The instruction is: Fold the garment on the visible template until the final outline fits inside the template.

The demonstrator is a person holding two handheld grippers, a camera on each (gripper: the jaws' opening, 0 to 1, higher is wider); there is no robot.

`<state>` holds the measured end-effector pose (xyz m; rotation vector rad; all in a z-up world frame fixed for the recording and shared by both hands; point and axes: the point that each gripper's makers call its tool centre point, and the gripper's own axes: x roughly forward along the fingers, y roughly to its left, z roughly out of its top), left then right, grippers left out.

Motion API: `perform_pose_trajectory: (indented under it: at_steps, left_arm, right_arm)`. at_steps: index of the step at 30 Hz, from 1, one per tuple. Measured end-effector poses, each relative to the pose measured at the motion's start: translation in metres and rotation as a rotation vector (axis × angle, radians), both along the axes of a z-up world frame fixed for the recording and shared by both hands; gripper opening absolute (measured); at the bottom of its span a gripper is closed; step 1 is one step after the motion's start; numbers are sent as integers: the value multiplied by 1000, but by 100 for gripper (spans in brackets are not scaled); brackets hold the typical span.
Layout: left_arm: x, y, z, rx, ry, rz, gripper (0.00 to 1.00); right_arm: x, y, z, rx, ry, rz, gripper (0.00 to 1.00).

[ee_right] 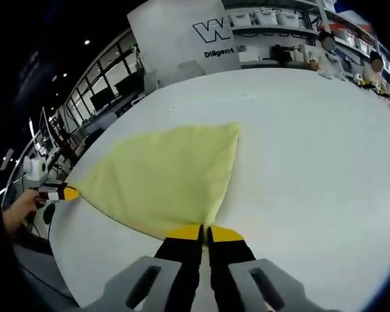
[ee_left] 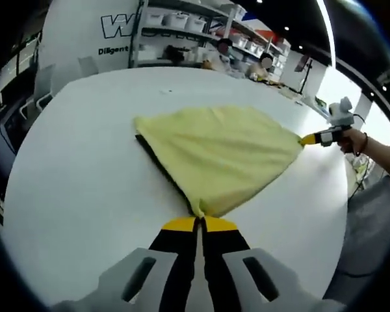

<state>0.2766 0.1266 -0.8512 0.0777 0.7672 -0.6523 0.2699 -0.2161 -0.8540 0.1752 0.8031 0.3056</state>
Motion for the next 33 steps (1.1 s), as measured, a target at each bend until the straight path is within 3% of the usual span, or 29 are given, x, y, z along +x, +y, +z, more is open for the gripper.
perform_pose_trajectory:
  at_steps: [3,7,10,13,17,19,22,24,27,33]
  left_arm:
    - [1,0,2,51,-40,-81,3]
    - [-3,-2,4,172,-141,-259,3]
    - [-6,-2,0,177,-147,-299,3]
    - [-5,0,1,190,-152,-289,3]
    - [-4,1,-4,180,-114,-248,6]
    - [-4,3,-8,200,-111,-239,11]
    - [-3,-1,-8,77,-67,-136,18]
    - [-2,-1,-9,65,-62,-128,17]
    - [-1,-1,-11,121,-100,-143,15]
    - [0,-5,-11,116,-98,-130,9]
  right_arm:
    - [0,-1,1,-5,6,0,0]
    - [0,-3,1,-2,14,-5,0]
    - [0,-2,1,-8,16,3,0]
    - [-1,-2,1,-6,19,-1,0]
    - [-1,-1,0,-1,25,-6,0]
    - [-1,-1,-1,-1,28,-7,0]
    - [-2,0,-1,6,33,-10,0]
    - [-2,0,-1,7,34,-11,0]
    - [-2,0,-1,10,35,-17,0]
    - [-2,0,-1,13,36,-20,0]
